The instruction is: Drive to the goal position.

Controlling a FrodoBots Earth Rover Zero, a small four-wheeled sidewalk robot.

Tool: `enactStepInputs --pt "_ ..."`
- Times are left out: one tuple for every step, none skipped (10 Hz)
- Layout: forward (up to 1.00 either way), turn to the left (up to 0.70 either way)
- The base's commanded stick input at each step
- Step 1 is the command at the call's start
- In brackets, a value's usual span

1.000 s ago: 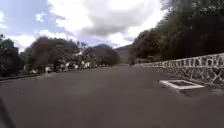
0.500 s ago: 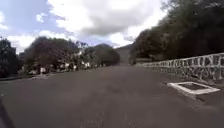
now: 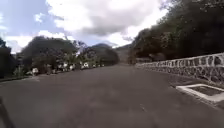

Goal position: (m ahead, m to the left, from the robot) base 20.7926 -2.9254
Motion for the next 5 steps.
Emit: enactStepInputs --pt "1.0 0.0" --pt "1.0 0.0" --pt "1.0 0.0" --pt "1.0 0.0" --pt "1.0 0.0"
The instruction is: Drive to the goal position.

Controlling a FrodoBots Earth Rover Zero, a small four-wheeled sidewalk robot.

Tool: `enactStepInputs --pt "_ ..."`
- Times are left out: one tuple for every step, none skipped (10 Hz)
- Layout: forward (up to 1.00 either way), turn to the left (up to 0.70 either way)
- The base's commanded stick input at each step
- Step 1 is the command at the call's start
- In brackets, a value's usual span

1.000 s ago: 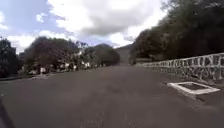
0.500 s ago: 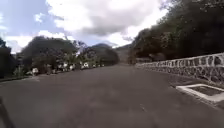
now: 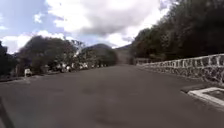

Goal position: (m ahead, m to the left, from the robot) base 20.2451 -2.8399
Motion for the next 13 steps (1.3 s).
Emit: enactStepInputs --pt "1.0 0.0" --pt "1.0 0.0" --pt "1.0 0.0" --pt "1.0 0.0" --pt "1.0 0.0" --pt "1.0 0.0" --pt "1.0 0.0" --pt "1.0 0.0" --pt "1.0 0.0" --pt "1.0 0.0" --pt "1.0 0.0" --pt "1.0 0.0" --pt "1.0 0.0"
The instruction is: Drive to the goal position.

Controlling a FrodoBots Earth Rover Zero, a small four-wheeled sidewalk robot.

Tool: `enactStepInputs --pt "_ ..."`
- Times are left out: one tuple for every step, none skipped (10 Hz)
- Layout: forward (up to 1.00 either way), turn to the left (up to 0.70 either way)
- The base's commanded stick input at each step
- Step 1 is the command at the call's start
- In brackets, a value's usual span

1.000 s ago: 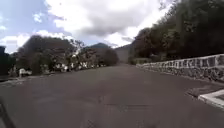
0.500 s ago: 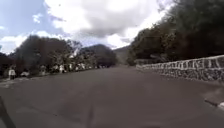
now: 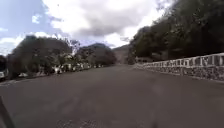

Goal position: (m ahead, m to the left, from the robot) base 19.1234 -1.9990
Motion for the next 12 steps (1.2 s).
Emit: enactStepInputs --pt "1.0 0.0" --pt "1.0 0.0" --pt "1.0 0.0" --pt "1.0 0.0" --pt "1.0 0.0" --pt "1.0 0.0" --pt "1.0 -0.13" --pt "1.0 -0.19" --pt "1.0 -0.25" --pt "1.0 0.0" --pt "1.0 0.0" --pt "1.0 0.0"
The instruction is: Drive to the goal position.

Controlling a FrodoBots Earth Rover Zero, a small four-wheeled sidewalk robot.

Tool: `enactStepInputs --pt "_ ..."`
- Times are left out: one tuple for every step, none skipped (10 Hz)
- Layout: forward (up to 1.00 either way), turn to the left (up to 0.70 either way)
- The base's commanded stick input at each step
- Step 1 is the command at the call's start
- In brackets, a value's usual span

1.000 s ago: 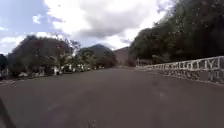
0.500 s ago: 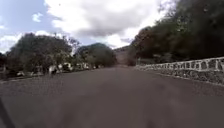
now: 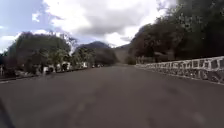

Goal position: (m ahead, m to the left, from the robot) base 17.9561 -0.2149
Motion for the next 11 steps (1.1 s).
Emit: enactStepInputs --pt "1.0 0.0" --pt "1.0 0.0" --pt "1.0 0.0" --pt "1.0 0.0" --pt "1.0 0.0" --pt "1.0 0.0" --pt "1.0 0.0" --pt "1.0 0.0" --pt "1.0 0.0" --pt "1.0 0.0" --pt "1.0 0.0"
